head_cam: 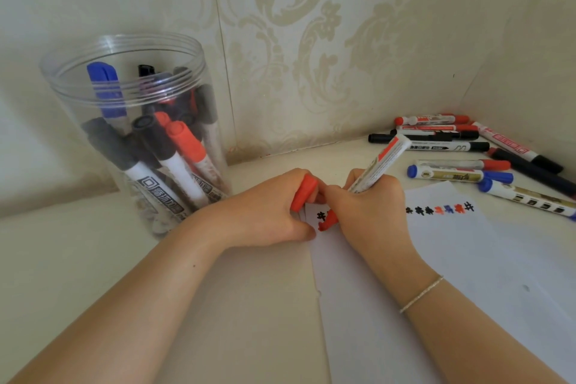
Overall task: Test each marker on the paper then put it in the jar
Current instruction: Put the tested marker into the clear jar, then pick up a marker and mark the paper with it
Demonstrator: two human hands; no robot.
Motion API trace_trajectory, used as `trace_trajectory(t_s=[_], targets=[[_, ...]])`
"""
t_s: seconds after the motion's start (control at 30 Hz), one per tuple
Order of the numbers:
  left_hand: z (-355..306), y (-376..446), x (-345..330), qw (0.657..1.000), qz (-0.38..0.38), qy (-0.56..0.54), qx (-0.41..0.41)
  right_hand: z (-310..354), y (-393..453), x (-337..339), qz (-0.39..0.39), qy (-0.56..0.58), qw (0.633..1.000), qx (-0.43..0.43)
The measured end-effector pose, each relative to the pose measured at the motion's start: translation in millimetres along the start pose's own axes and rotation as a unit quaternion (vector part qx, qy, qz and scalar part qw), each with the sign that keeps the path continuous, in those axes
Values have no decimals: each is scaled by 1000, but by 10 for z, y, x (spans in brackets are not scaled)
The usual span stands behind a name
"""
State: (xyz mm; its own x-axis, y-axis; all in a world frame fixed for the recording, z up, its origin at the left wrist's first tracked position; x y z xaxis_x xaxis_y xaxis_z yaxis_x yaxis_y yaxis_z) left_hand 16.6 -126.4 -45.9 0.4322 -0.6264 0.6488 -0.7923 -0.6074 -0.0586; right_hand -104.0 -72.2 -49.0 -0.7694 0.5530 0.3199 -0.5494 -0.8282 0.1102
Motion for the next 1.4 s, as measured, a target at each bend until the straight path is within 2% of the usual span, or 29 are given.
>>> trace_trajectory(t_s=[0.33,0.43,0.53,0.6,0.73,1.03,1.2,1.27,1.33,1.4], targets=[[23,9,-5,1000,8,-10,-2,-8,10,25,-12,7,1000,-2],[34,21,-6,995,-4,-96,7,-24,15,121,-48,124,991,-19],[104,54,71,976,-106,-189,21,37,16,234,-86,217,972,19],[155,72,115,978,-155,-137,26,65,35,232,-70,267,961,32],[119,85,85,988,-141,-63,4,58,30,128,7,394,919,-10],[36,62,86,991,-129,-20,-24,92,3,63,26,315,949,0],[-15,43,18,993,-115,-6,-39,157,-49,-23,78,246,965,36],[-48,34,45,991,-124,-11,-50,168,-59,-39,104,280,954,30],[-77,9,88,989,-137,-12,-55,159,-49,-58,129,352,927,5],[-105,-34,119,986,-145,-52,-62,151,-18,-43,116,365,924,-4]])
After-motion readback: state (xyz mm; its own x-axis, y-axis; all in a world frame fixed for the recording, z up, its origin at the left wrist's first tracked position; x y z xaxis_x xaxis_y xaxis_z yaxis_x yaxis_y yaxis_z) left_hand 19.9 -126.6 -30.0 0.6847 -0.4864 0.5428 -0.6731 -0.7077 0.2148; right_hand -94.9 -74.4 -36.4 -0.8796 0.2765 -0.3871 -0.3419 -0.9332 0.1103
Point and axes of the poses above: each hand's wrist, its own y-axis towards the middle knuckle, its own x-axis out of the back of the hand, z = x × y, the point moved 6 cm from there along y, towards the middle knuckle, and after that the axes turned 2 degrees about z, right-handed, at the moved point
